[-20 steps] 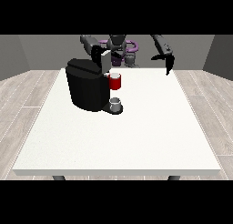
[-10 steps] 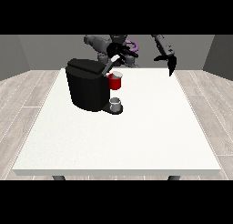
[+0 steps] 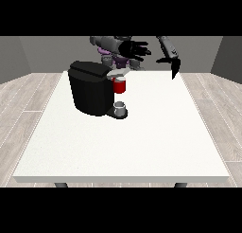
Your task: Insert the coffee pod into the coffee machine and close the lid
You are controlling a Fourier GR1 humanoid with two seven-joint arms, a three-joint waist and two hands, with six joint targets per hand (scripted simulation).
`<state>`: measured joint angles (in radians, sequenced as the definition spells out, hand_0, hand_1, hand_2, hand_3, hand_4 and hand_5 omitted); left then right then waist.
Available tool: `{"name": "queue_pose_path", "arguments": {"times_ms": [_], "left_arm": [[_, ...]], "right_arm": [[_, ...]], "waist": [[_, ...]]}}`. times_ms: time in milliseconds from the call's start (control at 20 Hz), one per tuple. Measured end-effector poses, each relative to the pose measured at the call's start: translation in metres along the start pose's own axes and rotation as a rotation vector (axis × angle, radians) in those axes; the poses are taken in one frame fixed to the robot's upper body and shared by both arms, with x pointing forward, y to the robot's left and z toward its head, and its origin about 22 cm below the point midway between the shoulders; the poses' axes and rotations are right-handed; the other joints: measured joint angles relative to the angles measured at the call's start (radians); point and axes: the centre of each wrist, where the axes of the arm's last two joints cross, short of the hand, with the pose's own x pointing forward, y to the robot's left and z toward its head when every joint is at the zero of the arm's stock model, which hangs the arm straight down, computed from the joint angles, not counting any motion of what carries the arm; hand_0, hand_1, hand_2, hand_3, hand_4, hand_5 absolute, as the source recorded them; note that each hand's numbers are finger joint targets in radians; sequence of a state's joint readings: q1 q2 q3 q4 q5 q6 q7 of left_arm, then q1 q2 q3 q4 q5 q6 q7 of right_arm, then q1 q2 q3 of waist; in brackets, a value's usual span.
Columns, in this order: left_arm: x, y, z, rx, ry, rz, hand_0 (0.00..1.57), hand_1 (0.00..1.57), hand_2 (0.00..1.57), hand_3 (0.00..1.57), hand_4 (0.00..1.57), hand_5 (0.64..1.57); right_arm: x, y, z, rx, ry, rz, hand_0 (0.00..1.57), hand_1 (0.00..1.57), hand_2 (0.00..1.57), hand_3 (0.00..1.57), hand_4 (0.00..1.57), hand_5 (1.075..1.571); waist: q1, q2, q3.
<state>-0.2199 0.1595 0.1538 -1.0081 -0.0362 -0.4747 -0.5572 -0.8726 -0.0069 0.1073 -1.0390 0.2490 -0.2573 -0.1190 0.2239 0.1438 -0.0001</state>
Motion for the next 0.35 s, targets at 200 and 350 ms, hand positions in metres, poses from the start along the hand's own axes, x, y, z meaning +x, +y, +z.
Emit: {"name": "queue_pose_path", "arguments": {"times_ms": [200,350], "left_arm": [[-0.011,-0.008,0.007,0.004,0.016,0.013,0.00,0.00,0.00,0.00,0.17,1.571],[-0.013,-0.010,0.006,0.005,0.015,0.015,0.00,0.00,0.00,0.00,0.17,1.571]], "right_arm": [[-0.010,0.020,0.020,0.094,-0.001,-0.008,0.00,0.00,0.00,0.00,0.51,1.571],[-0.015,0.035,0.039,0.186,-0.053,-0.042,0.00,0.00,0.00,0.00,0.46,1.571]], "waist": [[-0.003,-0.021,-0.0001],[-0.005,-0.020,-0.0001]]}}
